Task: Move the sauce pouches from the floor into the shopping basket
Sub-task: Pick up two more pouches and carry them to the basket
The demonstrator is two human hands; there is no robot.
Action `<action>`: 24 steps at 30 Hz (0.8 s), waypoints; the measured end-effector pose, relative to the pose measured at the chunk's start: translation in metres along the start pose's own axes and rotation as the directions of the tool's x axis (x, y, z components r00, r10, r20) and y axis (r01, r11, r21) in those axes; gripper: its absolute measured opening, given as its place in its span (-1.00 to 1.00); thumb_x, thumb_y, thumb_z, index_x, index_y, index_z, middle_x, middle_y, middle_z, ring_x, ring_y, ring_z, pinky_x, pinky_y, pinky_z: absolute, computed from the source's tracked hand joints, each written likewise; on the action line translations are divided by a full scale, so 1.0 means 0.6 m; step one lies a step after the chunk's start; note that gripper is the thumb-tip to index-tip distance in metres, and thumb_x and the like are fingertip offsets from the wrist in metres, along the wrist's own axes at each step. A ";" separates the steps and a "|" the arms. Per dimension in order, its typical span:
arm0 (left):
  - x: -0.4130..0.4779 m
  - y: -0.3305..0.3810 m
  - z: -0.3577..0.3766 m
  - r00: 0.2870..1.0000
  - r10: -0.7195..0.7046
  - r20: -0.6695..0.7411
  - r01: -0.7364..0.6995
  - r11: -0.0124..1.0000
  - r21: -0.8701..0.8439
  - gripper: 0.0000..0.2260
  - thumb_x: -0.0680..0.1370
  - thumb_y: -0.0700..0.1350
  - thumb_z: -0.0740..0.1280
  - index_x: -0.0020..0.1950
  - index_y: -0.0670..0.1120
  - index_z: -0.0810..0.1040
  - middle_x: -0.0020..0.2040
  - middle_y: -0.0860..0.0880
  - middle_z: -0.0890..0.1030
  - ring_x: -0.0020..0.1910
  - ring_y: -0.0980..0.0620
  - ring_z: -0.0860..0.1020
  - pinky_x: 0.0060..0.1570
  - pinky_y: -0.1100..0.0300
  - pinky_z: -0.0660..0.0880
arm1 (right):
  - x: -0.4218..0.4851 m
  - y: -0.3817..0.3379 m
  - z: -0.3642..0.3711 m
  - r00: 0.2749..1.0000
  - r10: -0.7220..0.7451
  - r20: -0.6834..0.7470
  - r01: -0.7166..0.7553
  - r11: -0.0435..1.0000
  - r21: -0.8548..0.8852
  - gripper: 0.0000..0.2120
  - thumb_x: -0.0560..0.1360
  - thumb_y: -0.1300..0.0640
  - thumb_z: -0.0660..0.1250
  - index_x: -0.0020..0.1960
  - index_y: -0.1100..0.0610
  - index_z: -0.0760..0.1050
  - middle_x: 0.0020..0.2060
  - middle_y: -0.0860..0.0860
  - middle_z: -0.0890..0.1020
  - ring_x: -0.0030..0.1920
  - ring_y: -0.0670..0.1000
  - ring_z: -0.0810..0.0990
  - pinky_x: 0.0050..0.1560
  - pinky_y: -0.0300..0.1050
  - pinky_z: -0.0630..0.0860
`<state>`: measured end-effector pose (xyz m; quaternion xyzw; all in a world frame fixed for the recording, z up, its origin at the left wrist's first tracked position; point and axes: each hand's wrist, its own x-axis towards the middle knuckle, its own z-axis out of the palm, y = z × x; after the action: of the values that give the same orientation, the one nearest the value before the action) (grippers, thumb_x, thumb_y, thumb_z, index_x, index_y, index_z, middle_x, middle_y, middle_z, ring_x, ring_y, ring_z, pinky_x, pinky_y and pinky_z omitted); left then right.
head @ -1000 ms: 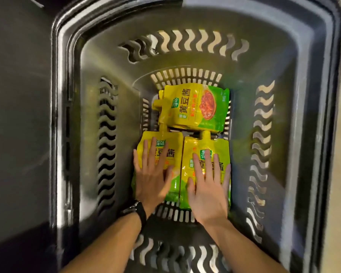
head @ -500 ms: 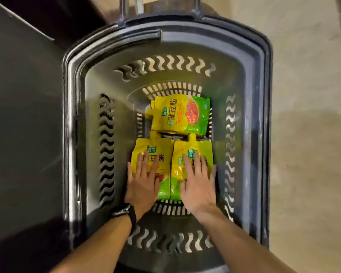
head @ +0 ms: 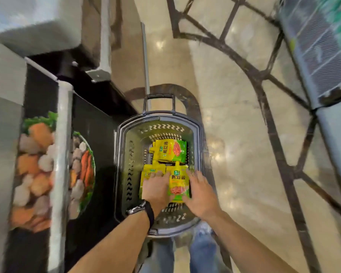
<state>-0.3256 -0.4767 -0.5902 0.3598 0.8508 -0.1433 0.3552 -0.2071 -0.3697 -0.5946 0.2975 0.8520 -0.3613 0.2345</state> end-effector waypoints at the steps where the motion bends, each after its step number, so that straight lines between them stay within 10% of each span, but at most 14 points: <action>1: -0.033 0.010 -0.030 0.999 0.021 -0.030 -0.020 1.000 0.007 -0.35 0.50 0.27 0.36 0.50 0.04 0.28 0.36 -0.05 0.45 0.34 -0.13 0.45 0.22 -0.08 0.43 | -0.034 -0.005 -0.035 1.000 0.003 -0.024 -0.004 0.999 -0.033 -0.24 0.51 -0.09 0.31 0.59 0.03 0.04 0.48 0.09 0.21 0.46 0.14 0.29 0.38 0.03 0.38; 15: -0.377 0.162 -0.289 0.835 0.508 -0.211 -0.444 0.849 0.286 -0.43 0.53 0.12 0.39 0.45 -0.06 0.30 0.34 -0.15 0.41 0.33 -0.20 0.41 0.21 -0.13 0.44 | -0.451 -0.080 -0.228 0.852 0.321 -0.415 -0.351 0.936 0.003 -0.21 0.48 -0.11 0.36 0.58 0.00 0.05 0.55 0.07 0.13 0.50 0.12 0.19 0.39 0.07 0.35; 24: -0.565 0.364 -0.293 0.522 0.839 -0.156 -0.640 0.505 0.579 -0.41 0.54 0.15 0.37 0.48 -0.02 0.27 0.38 -0.12 0.42 0.33 -0.17 0.42 0.23 -0.07 0.45 | -0.757 -0.013 -0.205 0.505 0.649 -0.569 -0.570 0.746 0.345 -0.28 0.44 -0.10 0.38 0.49 -0.02 0.16 0.44 0.07 0.29 0.41 0.14 0.33 0.31 0.07 0.43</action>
<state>-0.0922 -0.4091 -0.2236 0.7898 0.5999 -0.0848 0.0960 0.0886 -0.4345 -0.2341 0.6975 0.6951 -0.1736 0.0139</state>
